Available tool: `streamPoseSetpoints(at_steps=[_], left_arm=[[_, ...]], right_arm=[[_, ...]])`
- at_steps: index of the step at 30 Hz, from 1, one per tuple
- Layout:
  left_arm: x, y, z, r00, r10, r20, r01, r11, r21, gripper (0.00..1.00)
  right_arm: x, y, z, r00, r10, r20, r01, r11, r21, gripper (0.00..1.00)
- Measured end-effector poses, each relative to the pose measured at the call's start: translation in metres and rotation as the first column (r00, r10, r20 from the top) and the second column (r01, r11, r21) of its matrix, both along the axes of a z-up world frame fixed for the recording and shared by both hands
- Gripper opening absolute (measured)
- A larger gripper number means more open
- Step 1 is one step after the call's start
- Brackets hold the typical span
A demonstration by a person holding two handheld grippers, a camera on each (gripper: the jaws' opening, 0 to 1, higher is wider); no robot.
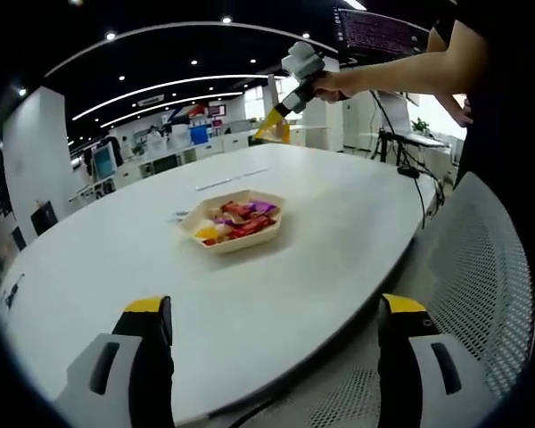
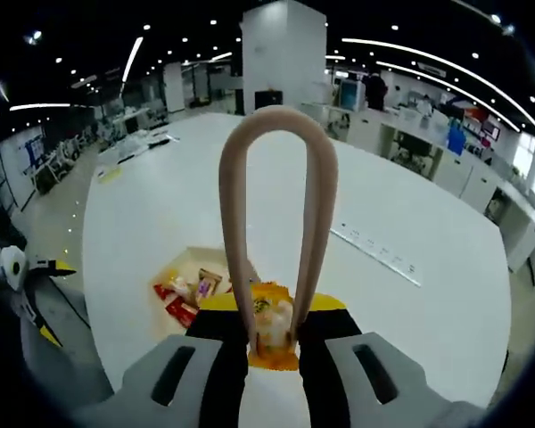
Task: Place the target food into the container with the food tongs after gripping and lifting it, then release it inside without dropping or visibly crushing the food.
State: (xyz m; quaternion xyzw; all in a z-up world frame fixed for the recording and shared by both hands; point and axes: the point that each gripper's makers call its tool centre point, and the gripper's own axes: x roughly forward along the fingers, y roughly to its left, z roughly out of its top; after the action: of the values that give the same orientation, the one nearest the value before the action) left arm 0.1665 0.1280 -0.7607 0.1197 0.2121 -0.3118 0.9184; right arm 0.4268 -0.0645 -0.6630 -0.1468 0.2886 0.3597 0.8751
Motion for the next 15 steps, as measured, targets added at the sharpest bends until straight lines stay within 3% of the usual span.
streamPoseSetpoints(at_steps=[15], left_arm=[[0.003,0.003,0.001,1.0,0.013,0.028,-0.013,1.0,0.013,0.93]], right_arm=[[-0.003,0.057,0.009,0.995,0.097,0.012,-0.097,0.995,0.023,0.2]])
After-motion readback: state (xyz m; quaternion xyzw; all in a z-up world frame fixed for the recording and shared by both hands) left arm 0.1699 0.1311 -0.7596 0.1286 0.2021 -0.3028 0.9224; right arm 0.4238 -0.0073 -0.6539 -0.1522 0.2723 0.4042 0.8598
